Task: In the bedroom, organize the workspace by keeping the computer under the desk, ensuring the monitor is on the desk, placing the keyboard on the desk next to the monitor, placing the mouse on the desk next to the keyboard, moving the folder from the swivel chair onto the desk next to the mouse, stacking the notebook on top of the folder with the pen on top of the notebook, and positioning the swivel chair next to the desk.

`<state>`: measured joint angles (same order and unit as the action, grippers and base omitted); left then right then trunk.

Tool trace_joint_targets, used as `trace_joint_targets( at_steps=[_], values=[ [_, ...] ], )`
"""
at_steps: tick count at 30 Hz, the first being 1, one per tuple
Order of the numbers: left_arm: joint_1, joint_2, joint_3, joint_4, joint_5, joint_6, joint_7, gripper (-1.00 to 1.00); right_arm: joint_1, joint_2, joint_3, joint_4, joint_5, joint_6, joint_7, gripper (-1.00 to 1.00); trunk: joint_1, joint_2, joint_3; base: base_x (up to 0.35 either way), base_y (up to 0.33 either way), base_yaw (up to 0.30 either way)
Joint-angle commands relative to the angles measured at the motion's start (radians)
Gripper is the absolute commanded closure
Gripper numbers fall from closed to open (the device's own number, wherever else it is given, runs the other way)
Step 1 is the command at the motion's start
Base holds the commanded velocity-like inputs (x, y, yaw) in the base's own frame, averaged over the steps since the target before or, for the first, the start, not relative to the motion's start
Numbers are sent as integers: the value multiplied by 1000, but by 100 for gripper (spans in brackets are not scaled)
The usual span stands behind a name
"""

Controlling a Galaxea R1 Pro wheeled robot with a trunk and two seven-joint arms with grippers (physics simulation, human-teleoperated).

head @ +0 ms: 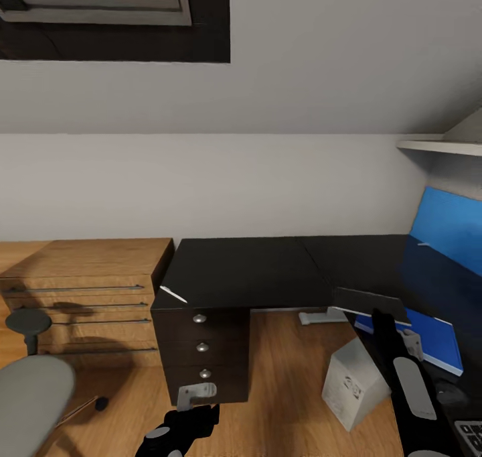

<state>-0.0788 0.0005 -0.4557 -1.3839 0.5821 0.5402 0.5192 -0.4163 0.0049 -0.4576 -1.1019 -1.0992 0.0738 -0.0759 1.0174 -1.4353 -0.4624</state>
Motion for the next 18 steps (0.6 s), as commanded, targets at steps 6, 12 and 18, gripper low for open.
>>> trace_joint_targets(
  at_steps=[6,12,18],
  values=[
    [-1,0,-1,-1,10,1,10,-100,-2,-22,-14,6,-35,1,-5,100,0,-1,-11,0,0,-19],
    [-1,0,-1,-1,10,1,10,-100,-2,-47,-16,11,-40,-2,-5,100,0,-1,-20,0,0,-2],
    [-1,0,-1,-1,10,1,9,-100,-3,-52,-17,17,-41,-3,-5,100,0,-1,-30,0,0,-14]
  ],
)
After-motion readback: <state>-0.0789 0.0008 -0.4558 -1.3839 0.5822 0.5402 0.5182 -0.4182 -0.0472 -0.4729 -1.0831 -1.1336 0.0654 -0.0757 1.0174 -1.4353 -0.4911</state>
